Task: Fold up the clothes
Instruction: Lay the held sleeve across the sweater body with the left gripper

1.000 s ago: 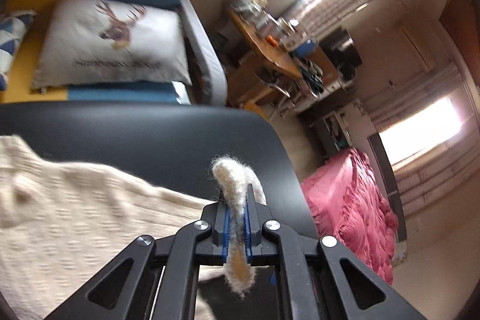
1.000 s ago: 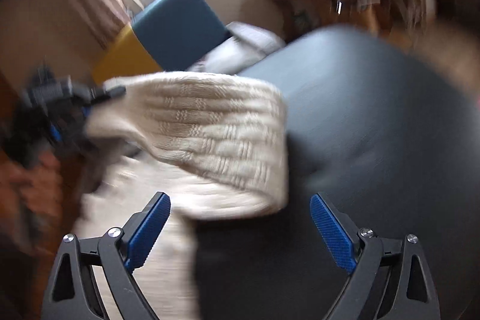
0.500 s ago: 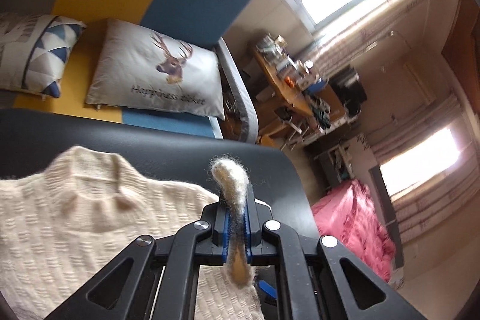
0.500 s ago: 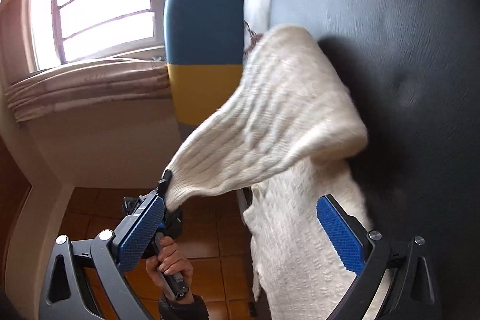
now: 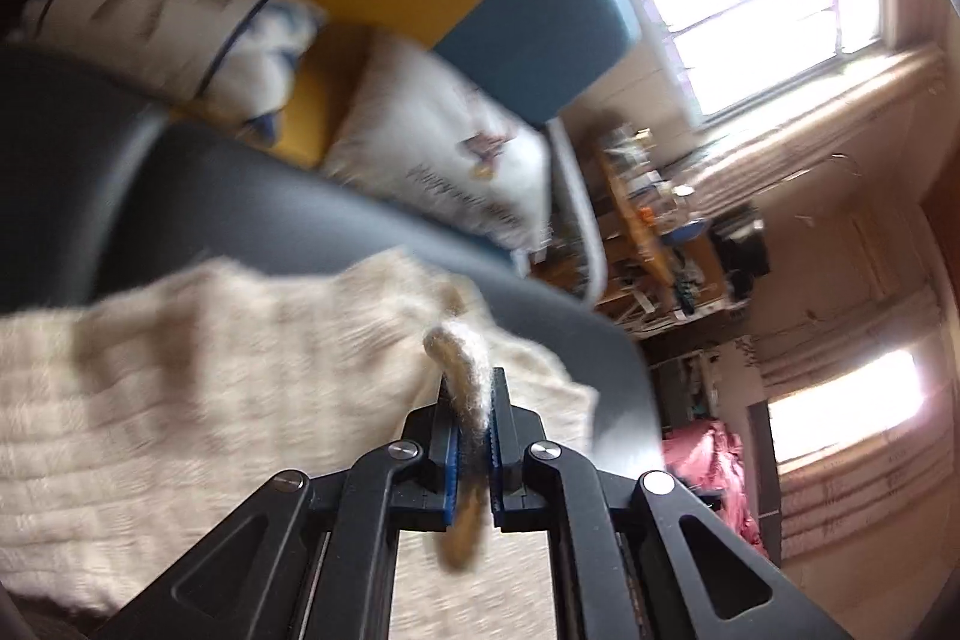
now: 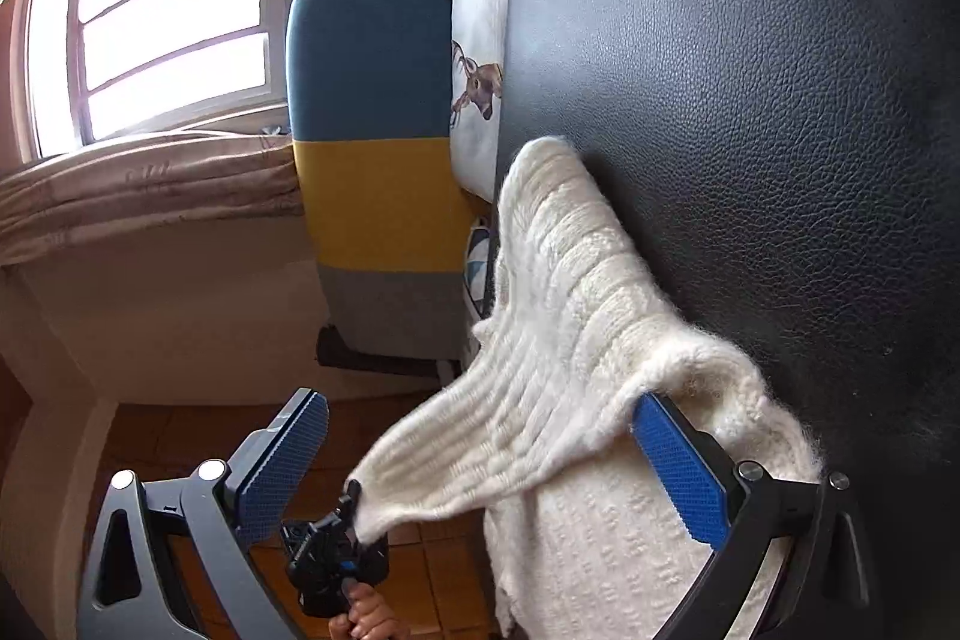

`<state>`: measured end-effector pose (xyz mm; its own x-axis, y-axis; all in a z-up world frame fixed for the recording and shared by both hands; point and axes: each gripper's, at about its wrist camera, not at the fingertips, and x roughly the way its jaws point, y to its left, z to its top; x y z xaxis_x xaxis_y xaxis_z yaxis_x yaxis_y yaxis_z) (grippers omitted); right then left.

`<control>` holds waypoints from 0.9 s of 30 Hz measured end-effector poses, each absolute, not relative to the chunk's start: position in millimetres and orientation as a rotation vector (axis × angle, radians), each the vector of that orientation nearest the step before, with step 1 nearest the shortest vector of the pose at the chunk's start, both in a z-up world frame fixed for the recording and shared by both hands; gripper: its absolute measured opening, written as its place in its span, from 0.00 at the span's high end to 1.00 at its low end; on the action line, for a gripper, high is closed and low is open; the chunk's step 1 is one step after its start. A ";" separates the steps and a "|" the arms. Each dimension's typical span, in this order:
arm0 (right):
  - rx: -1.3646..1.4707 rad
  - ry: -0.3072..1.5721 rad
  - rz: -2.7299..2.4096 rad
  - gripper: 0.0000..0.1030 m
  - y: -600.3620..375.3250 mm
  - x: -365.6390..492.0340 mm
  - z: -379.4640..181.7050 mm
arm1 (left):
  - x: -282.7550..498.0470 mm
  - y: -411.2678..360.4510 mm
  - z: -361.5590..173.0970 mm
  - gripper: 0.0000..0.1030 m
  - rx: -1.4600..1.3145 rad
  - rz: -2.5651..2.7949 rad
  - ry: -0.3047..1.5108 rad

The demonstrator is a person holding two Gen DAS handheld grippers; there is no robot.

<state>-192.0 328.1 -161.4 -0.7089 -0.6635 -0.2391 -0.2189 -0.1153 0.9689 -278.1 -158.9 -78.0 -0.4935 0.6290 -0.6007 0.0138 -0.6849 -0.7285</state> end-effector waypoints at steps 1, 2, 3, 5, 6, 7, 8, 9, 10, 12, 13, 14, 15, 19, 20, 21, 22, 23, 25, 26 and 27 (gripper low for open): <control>0.987 -1.817 -1.908 0.00 327.4 -193.3 -160.3 | -277.5 -162.2 -87.0 0.94 -1.324 2.223 -0.977; 1.001 -1.800 -1.929 0.00 326.9 -194.8 -159.1 | -277.5 -167.1 -98.2 0.94 -1.348 2.211 -1.004; 1.016 -1.782 -1.950 0.00 326.4 -196.3 -157.9 | -277.4 -171.9 -108.9 0.94 -1.370 2.199 -1.030; 1.055 -1.733 -2.005 0.00 324.7 -199.3 -155.2 | -275.7 -180.0 -123.9 0.94 -1.394 2.162 -1.086; 1.086 -1.692 -2.048 0.00 323.2 -200.7 -153.4 | -274.8 -184.0 -130.8 0.94 -1.404 2.144 -1.113; 1.116 -1.649 -2.090 0.00 321.8 -202.0 -151.6 | -273.7 -187.4 -133.6 0.94 -1.395 2.129 -1.135; 1.144 -1.598 -2.132 0.00 319.6 -203.4 -150.2 | -274.6 -190.8 -135.0 0.94 -1.381 2.112 -1.159; 1.163 -1.551 -2.165 0.00 317.4 -204.1 -149.9 | -275.6 -192.6 -131.7 0.94 -1.364 2.096 -1.175; 1.177 -1.510 -2.192 0.00 315.5 -204.4 -150.0 | -276.6 -194.4 -128.5 0.94 -1.347 2.080 -1.192; 1.191 -1.413 -2.255 0.00 310.7 -203.9 -148.1 | -278.7 -197.5 -121.4 0.94 -1.315 2.048 -1.222; 1.196 -1.374 -2.281 0.00 308.2 -203.4 -146.7 | -281.1 -196.0 -114.8 0.94 -1.309 2.025 -1.223; 1.199 -1.342 -2.304 0.00 305.7 -202.8 -145.2 | -283.5 -194.5 -108.1 0.94 -1.304 2.002 -1.224; 1.203 -1.309 -2.327 0.00 303.2 -202.2 -143.7 | -285.4 -193.1 -101.8 0.94 -1.300 1.983 -1.222; 1.189 -1.276 -2.338 0.00 301.8 -202.5 -141.6 | -275.6 -192.8 -96.0 0.94 -1.356 1.996 -1.212; 1.197 -1.293 -2.328 0.00 303.4 -202.8 -143.7 | -271.1 -198.1 -102.8 0.94 -1.380 1.996 -1.245; 1.197 -1.319 -2.315 0.00 306.2 -202.3 -146.5 | -267.4 -205.5 -110.9 0.94 -1.402 2.001 -1.281; 1.183 -1.349 -2.303 0.00 309.1 -202.5 -149.1 | -263.1 -214.1 -120.8 0.94 -1.418 1.993 -1.336; 1.165 -1.378 -2.290 0.00 311.9 -203.3 -151.4 | -260.0 -222.6 -130.8 0.94 -1.430 1.989 -1.380; 1.145 -1.399 -2.289 0.00 314.9 -204.2 -151.7 | -258.0 -233.9 -146.9 0.94 -1.468 1.983 -1.435; 1.140 -1.395 -2.297 0.00 314.9 -205.1 -150.3 | -260.1 -234.7 -153.1 0.94 -1.502 2.013 -1.394; 1.142 -1.385 -2.302 0.00 313.8 -206.7 -149.3 | -262.2 -234.9 -159.0 0.94 -1.540 2.054 -1.340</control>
